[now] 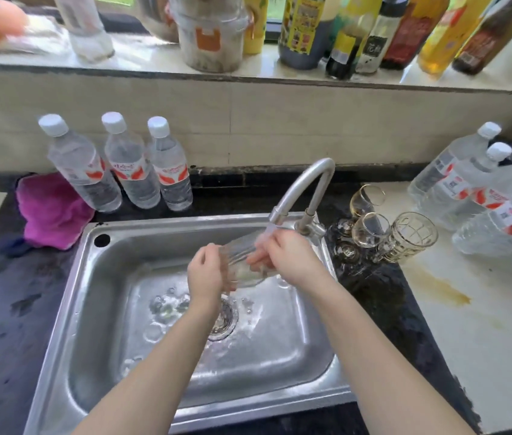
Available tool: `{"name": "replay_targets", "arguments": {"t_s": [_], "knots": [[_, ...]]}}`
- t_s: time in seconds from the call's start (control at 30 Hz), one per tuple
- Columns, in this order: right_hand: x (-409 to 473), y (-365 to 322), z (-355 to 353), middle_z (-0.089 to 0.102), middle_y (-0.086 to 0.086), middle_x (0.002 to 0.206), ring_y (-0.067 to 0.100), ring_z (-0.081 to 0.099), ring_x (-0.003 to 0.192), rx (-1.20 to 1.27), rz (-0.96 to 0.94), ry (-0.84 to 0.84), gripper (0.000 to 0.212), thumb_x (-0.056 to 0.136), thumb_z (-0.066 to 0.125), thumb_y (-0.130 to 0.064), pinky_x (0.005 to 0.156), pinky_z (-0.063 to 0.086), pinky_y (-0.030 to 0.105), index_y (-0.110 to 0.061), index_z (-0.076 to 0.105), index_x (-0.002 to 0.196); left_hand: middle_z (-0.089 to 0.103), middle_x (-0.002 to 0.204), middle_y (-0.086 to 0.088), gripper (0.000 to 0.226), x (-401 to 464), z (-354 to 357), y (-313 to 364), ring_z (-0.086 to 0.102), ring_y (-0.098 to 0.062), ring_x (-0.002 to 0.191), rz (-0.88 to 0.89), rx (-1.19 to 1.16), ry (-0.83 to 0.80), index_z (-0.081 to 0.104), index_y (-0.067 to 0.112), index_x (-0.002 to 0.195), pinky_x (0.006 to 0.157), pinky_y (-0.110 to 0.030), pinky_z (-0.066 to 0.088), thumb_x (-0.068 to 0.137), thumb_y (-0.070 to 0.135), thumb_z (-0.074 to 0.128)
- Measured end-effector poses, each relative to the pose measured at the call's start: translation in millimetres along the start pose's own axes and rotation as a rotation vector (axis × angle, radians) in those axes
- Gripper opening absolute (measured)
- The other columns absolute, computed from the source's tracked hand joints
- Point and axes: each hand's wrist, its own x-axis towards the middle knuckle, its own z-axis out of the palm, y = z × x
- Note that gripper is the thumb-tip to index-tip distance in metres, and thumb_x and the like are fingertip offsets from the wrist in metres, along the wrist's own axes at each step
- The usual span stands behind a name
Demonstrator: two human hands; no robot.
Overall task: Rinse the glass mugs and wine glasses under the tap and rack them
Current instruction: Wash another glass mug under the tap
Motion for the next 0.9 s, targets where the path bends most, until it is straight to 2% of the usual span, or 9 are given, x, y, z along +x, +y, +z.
{"name": "replay_targets", "arguments": {"t_s": [0.13, 0.23, 0.3, 0.4, 0.53, 0.63, 0.73, 0.8, 0.9], "knots": [[0, 13, -8, 0.072, -0.003, 0.1, 0.009, 0.067, 0.095, -0.228, -0.143, -0.206, 0.017, 0.098, 0.046, -0.013, 0.091, 0.051, 0.027, -0.013, 0.063, 0.099, 0.054, 0.069, -0.002, 0.021, 13, -2, 8, 0.052, -0.019, 0.059, -0.479, -0.138, -0.207, 0.055, 0.017, 0.075, 0.044, -0.022, 0.042, 0.09, 0.023, 0.042], [8, 11, -8, 0.075, -0.003, 0.084, 0.006, 0.072, 0.077, -0.016, 0.022, -0.084, 0.025, 0.098, 0.042, -0.009, 0.082, 0.053, 0.027, -0.008, 0.066, 0.089, 0.064, 0.094, -0.004, 0.029, 1, 3, 0, 0.062, -0.019, 0.076, -0.306, -0.141, -0.226, 0.059, 0.015, 0.102, 0.051, -0.029, 0.052, 0.098, 0.032, 0.035], [6, 10, -4, 0.076, -0.001, 0.088, 0.008, 0.071, 0.077, 0.108, 0.096, -0.016, 0.028, 0.099, 0.038, -0.009, 0.077, 0.054, 0.026, -0.011, 0.063, 0.088, 0.062, 0.098, -0.009, 0.027, -6, 3, -2, 0.062, -0.021, 0.081, -0.144, -0.084, -0.152, 0.057, 0.015, 0.096, 0.05, -0.032, 0.054, 0.098, 0.027, 0.034], [-7, 16, 7, 0.072, -0.002, 0.101, 0.011, 0.068, 0.092, -0.052, -0.049, -0.148, 0.026, 0.099, 0.043, -0.025, 0.084, 0.056, 0.029, -0.012, 0.064, 0.105, 0.063, 0.083, -0.01, 0.027, 14, 0, 1, 0.06, -0.023, 0.066, -0.283, -0.038, -0.066, 0.057, 0.012, 0.09, 0.046, -0.028, 0.045, 0.096, 0.022, 0.033], [0, 18, -1, 0.074, 0.009, 0.089, 0.02, 0.071, 0.085, -0.146, -0.034, -0.116, 0.026, 0.097, 0.041, -0.02, 0.087, 0.054, 0.046, -0.008, 0.062, 0.089, 0.07, 0.095, -0.013, 0.034, 18, -1, -6, 0.066, -0.027, 0.075, -0.464, -0.056, -0.256, 0.059, 0.009, 0.109, 0.05, -0.028, 0.048, 0.092, 0.031, 0.039], [9, 11, 2, 0.075, 0.004, 0.081, 0.025, 0.072, 0.081, -0.015, 0.013, 0.037, 0.029, 0.098, 0.035, -0.014, 0.089, 0.053, 0.048, -0.012, 0.062, 0.088, 0.068, 0.085, -0.008, 0.029, 7, 7, -5, 0.061, -0.02, 0.055, -0.308, 0.025, -0.189, 0.06, 0.016, 0.098, 0.044, -0.024, 0.044, 0.095, 0.031, 0.036], [-2, 13, 0, 0.071, -0.003, 0.104, 0.018, 0.065, 0.102, -0.255, -0.154, -0.17, 0.023, 0.098, 0.042, -0.019, 0.095, 0.05, 0.04, -0.015, 0.062, 0.11, 0.058, 0.063, -0.005, 0.025, 19, -1, 4, 0.052, -0.015, 0.042, -0.409, -0.059, -0.282, 0.058, 0.01, 0.072, 0.04, -0.021, 0.038, 0.088, 0.016, 0.039], [-4, 13, -9, 0.072, -0.007, 0.095, 0.016, 0.068, 0.097, -0.24, -0.133, -0.264, 0.018, 0.097, 0.045, -0.015, 0.092, 0.052, 0.042, -0.015, 0.062, 0.098, 0.058, 0.068, -0.005, 0.023, 21, -5, 4, 0.055, -0.016, 0.054, -0.451, -0.048, -0.386, 0.059, 0.009, 0.079, 0.045, -0.025, 0.046, 0.09, 0.018, 0.041], [4, 6, -9, 0.075, 0.004, 0.086, 0.016, 0.072, 0.082, 0.059, 0.026, -0.113, 0.027, 0.097, 0.046, -0.01, 0.093, 0.053, 0.042, -0.015, 0.065, 0.079, 0.061, 0.09, -0.006, 0.026, 7, 5, 1, 0.06, -0.021, 0.076, -0.289, 0.05, -0.263, 0.055, 0.015, 0.093, 0.07, -0.043, 0.058, 0.099, 0.033, 0.037]]}}
